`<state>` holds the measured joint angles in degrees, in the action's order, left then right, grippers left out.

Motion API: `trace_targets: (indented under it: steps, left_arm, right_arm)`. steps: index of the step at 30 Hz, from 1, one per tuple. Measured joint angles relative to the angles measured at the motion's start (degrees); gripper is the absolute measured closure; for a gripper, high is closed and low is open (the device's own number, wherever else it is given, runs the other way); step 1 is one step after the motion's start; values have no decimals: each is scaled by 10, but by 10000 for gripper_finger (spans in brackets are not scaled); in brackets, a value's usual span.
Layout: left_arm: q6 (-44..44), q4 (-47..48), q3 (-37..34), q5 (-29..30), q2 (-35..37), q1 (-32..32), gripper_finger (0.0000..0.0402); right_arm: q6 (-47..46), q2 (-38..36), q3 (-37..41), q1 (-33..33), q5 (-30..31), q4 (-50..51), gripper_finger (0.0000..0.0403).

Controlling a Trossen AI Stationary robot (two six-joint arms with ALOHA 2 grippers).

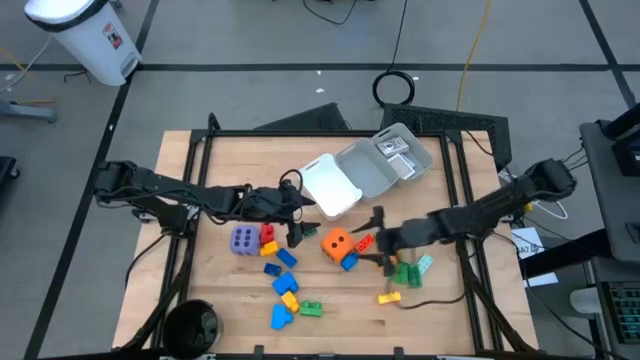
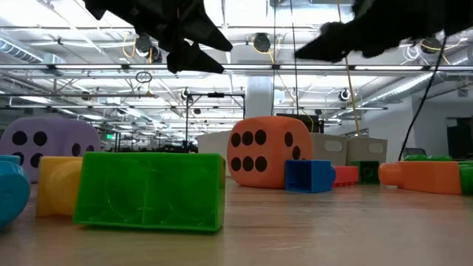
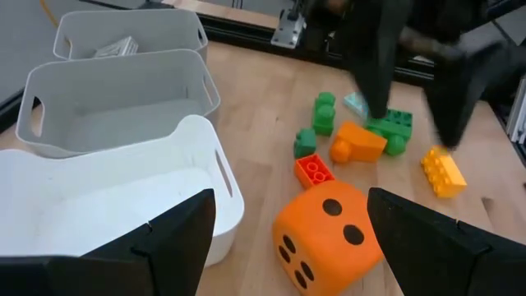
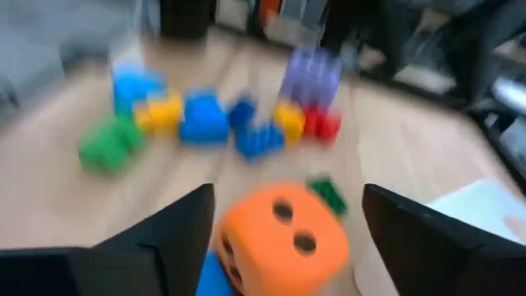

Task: Pick & Place Toys
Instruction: Put the orange die into the left grey bin

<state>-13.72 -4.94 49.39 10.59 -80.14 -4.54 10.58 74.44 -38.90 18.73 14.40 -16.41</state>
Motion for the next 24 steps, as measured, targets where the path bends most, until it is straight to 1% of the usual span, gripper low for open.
trace_targets:
  steps: [3, 6, 9, 13, 17, 20, 24]
  left_arm:
    - [0, 0, 0, 0, 0, 0, 78]
    - [0, 1, 0, 0, 0, 0, 78]
    - [0, 2, 0, 0, 0, 0, 78]
    - [0, 4, 0, 0, 0, 0, 78]
    - [0, 4, 0, 0, 0, 0, 78]
    - [0, 4, 0, 0, 0, 0, 78]
    - [-2, 4, 0, 0, 0, 0, 78]
  right_arm:
    - [67, 67, -72, -2, 33, 118, 91]
    - [129, 121, -116, 1, 55, 175, 90]
    - [161, 158, -142, 1, 51, 180, 98]
    - [201, 195, -154, 1, 51, 179, 115]
    - [209, 223, -160, 0, 67, 175, 132]
    - [204, 239, -161, 0, 86, 176, 157]
    - [203, 246, -161, 2, 88, 177, 208]
